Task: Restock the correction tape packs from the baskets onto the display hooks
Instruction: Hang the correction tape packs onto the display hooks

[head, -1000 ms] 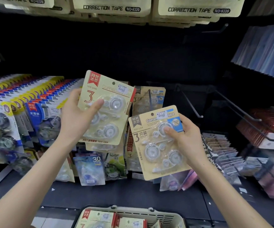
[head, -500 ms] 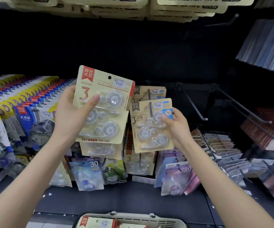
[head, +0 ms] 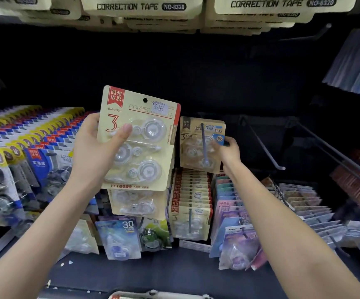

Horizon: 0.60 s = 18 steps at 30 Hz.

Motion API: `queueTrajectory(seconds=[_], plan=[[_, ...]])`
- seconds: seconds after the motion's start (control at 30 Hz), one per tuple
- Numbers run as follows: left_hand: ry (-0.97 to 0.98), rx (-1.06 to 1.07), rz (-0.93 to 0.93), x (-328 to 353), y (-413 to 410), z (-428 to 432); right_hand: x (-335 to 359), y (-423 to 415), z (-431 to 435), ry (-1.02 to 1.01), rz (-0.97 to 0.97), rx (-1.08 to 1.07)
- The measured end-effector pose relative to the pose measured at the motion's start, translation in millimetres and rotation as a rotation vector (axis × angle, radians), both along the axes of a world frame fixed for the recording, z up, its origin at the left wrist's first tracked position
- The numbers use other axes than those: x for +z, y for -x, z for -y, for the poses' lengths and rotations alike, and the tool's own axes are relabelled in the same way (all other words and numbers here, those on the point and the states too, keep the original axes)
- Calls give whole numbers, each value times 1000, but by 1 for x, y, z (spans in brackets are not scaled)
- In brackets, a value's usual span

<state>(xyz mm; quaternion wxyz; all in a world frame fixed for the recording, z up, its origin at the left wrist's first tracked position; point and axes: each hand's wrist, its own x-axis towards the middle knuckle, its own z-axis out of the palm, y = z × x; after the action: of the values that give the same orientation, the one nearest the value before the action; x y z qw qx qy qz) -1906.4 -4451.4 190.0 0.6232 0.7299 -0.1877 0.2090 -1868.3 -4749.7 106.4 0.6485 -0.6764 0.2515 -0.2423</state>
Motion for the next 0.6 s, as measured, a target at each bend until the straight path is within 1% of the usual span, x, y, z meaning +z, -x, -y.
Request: queueTrajectory(seconds=[0.07,0.1,0.17,0.23,0.3,0.33,0.43,0.5,0.6], plan=[[10,-4,0,1,2,-2,2,16,1,100,-72,-42],[15,-7,-2,1,4,-3,6,28,-1,140,-63,-68],[40,-30,-13,1,9,-5,19,60,-13,206,52,-119],[74,-66,-30,-1,16,-5,38,98,-34,278,236,-129],[112,-122,-48,-3,26,-3,59,133,-57,322,390,-52],[136,-155,-59,-4,32,0,70,148,-68,328,431,24],[167,-240,-79,-10,57,14,86,173,-95,271,451,305],[107,-270,-78,-19,73,25,83,178,-102,226,468,395],[-36,-296,-143,-37,85,29,71,183,-94,126,450,420]])
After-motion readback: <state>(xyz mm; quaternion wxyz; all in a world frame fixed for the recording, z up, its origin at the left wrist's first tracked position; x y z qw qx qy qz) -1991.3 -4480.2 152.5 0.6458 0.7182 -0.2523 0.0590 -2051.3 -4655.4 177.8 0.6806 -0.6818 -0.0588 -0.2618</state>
